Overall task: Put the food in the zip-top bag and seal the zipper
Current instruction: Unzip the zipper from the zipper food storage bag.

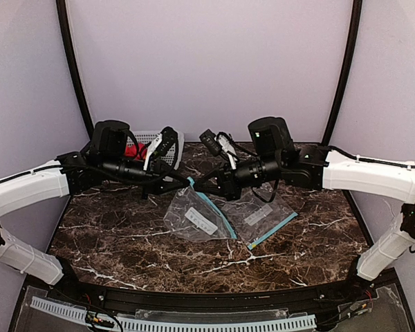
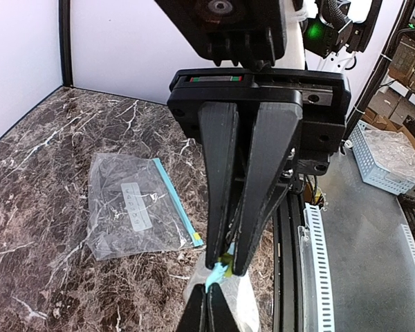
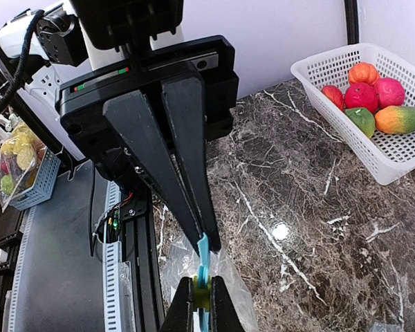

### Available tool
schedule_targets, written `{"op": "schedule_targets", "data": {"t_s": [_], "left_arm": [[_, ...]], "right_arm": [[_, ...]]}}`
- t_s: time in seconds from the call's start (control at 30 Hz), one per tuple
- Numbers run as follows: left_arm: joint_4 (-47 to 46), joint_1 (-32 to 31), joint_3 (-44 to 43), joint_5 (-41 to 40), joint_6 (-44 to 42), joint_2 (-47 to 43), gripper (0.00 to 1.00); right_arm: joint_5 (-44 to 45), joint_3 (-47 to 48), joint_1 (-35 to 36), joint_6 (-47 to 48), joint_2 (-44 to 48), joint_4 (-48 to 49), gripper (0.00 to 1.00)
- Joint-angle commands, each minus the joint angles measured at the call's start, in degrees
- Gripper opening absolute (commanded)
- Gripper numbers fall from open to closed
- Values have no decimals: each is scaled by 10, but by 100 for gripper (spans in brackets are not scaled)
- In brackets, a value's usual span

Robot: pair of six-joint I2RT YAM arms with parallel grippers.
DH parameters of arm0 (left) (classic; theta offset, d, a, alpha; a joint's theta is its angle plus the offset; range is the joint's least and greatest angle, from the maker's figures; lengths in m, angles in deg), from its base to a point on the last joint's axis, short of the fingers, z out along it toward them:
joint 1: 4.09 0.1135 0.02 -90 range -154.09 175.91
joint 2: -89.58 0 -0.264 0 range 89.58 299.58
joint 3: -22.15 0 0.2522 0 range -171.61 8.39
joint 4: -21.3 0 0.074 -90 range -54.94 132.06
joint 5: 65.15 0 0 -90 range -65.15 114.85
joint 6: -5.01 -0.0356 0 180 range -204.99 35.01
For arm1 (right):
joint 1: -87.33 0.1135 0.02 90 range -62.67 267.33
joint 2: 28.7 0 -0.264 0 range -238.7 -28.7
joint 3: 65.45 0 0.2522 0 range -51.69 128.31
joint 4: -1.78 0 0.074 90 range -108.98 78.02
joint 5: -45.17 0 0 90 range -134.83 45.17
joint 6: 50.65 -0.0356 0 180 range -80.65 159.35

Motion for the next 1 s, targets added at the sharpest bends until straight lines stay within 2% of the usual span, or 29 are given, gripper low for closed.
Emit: {"op": "schedule_targets", "data": {"t_s": [0.0,0.97], "left_arm": [[8,6,7,-53,-11,-24,1],[13,12,11,-159,-12,-40,1]], "right_arm": [[-9,-15,4,4,3,-6,0],[7,-28,4,2,2,0,0]]}}
